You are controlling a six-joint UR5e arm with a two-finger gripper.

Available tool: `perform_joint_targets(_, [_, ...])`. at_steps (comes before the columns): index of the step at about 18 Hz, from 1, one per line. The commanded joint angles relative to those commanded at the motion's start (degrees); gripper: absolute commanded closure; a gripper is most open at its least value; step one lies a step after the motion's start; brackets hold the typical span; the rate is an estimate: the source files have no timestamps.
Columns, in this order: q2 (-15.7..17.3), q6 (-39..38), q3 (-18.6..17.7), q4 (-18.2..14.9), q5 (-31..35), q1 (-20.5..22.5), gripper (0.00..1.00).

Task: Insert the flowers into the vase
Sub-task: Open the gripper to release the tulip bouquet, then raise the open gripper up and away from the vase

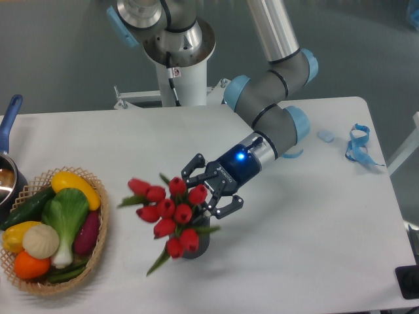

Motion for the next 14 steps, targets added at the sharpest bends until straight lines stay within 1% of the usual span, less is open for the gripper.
perform_joint_targets(3, [0.8, 0.1, 0.0, 0.2, 0.5, 1.2, 0.0])
perform_joint_targets(4, [2.3, 0.3, 0.1, 0.3, 2.5, 1.5, 0.0])
perform_joint_targets(8, [9.8, 0.0, -0.3, 0.2, 15.4, 6.7, 0.0])
perform_joint_targets(9, [13.2, 0.0, -0.1, 0.1, 19.6, 8.3, 0.0])
perform_joint_targets(11, [18.3, -0.3, 0.1, 0.1, 28.3, 11.2, 0.0])
perform_joint_targets(13, [21.4, -1.7, 2.0, -0.5, 34.9, 12.4, 0.0])
perform_joint_targets(14, [23.0, -4.0, 4.0, -0.6, 38.7, 12.6, 0.0])
